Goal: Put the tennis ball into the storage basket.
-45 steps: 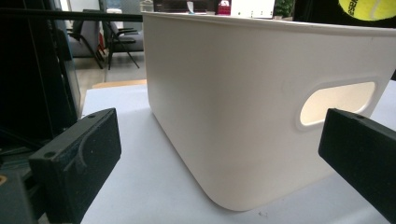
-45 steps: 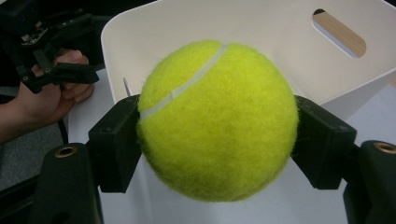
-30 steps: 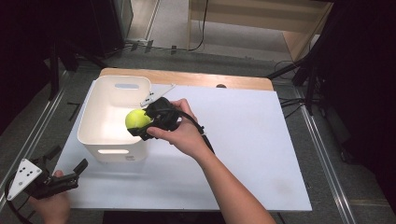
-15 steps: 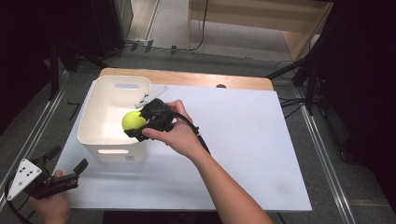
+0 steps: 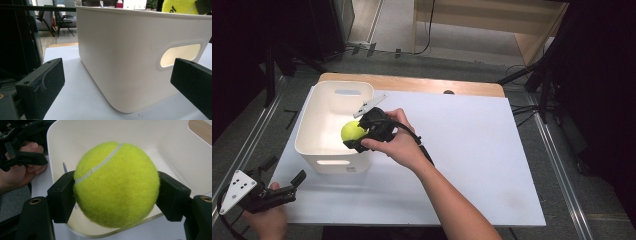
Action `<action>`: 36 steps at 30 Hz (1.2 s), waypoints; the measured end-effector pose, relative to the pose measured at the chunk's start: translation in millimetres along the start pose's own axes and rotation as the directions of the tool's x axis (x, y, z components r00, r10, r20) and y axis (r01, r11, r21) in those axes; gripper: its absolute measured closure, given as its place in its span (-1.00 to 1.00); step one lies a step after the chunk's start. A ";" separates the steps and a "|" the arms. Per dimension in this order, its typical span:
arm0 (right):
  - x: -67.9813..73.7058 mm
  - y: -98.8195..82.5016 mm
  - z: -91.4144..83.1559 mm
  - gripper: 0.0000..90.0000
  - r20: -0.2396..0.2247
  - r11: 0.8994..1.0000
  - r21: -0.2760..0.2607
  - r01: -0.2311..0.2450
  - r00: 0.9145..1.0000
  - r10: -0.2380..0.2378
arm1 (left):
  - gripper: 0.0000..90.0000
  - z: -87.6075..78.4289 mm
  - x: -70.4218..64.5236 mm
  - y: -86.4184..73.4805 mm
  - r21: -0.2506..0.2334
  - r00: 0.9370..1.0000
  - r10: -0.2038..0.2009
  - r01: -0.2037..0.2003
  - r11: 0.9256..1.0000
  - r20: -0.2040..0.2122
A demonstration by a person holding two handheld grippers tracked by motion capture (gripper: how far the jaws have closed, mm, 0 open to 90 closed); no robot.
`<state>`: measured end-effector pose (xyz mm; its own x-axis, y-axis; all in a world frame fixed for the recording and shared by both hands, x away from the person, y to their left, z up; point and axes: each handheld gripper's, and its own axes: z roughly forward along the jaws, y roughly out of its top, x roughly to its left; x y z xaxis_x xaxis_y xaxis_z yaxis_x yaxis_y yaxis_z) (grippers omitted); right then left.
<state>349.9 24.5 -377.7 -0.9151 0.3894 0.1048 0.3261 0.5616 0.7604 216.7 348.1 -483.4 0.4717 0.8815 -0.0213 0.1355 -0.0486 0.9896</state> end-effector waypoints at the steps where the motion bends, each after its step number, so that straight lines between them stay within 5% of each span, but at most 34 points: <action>1: 0.2 -0.2 0.8 -0.46 0.002 1.000 0.001 0.003 1.000 -0.003 | -1.00 0.0 0.0 0.0 0.000 1.000 -0.001 0.001 1.000 0.001; 14: 2.3 -2.3 2.3 -0.51 0.003 0.999 0.009 0.031 1.000 -0.031 | -1.00 -0.1 0.0 0.0 -0.001 1.000 -0.001 0.001 1.000 0.001; 25: 1.7 -4.4 -22.2 -0.69 0.028 0.995 -0.098 -0.015 0.999 0.018 | -1.00 0.3 -0.1 0.0 0.000 1.000 0.001 -0.001 1.000 0.002; 36: -3.2 -23.8 -38.4 -0.78 0.082 0.989 -0.141 -0.048 0.995 0.060 | -1.00 0.4 -0.4 0.2 0.006 1.000 0.003 -0.003 1.000 0.001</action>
<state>336.0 -18.2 -371.5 -0.8714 0.4810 0.0968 0.3326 0.4339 0.8373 216.8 347.6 -483.2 0.4726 0.8811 -0.0185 0.1390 -0.0538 0.9888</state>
